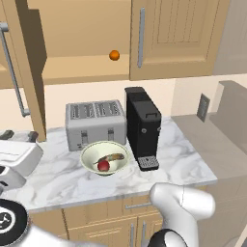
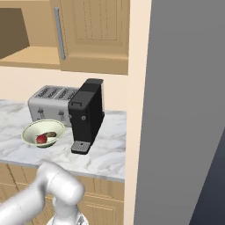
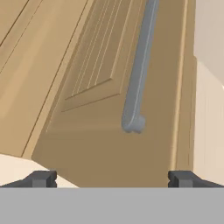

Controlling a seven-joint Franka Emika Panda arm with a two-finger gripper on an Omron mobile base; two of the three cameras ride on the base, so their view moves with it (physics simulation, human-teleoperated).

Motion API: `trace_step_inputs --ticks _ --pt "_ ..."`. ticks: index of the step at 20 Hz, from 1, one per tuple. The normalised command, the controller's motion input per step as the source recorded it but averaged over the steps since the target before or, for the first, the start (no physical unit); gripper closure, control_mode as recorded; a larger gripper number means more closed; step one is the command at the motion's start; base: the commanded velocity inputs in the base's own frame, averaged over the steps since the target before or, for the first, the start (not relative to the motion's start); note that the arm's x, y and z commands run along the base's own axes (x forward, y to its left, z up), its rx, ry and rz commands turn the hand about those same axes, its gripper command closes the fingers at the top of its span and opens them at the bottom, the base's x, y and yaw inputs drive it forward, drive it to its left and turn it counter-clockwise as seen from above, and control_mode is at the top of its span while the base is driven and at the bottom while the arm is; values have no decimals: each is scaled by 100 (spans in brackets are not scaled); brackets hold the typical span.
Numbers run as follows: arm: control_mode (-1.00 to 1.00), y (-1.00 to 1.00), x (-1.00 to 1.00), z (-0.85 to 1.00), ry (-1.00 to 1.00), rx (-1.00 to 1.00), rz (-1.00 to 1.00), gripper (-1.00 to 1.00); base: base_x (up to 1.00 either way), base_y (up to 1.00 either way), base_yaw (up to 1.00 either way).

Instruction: Open the cabinet. Pick the banana and apple from the cabinet and place them into the bowl. Then close the cabinet.

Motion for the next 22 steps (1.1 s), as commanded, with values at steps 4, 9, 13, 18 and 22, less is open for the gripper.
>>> trace_step_inputs --ticks 4,9,13,18,22 --pt "-100 29 31 -17 -1 0 -13 -100 0 0 0" --pt "-100 -7 12 0 0 0 -14 -100 0 0 0" --pt "-100 -42 1 0 0 0 -14 -100 0 0 0" --pt "-100 -66 0 4 0 0 -5 -100 0 0 0" --pt "-100 -85 0 8 0 0 0 -100 0 0 0"
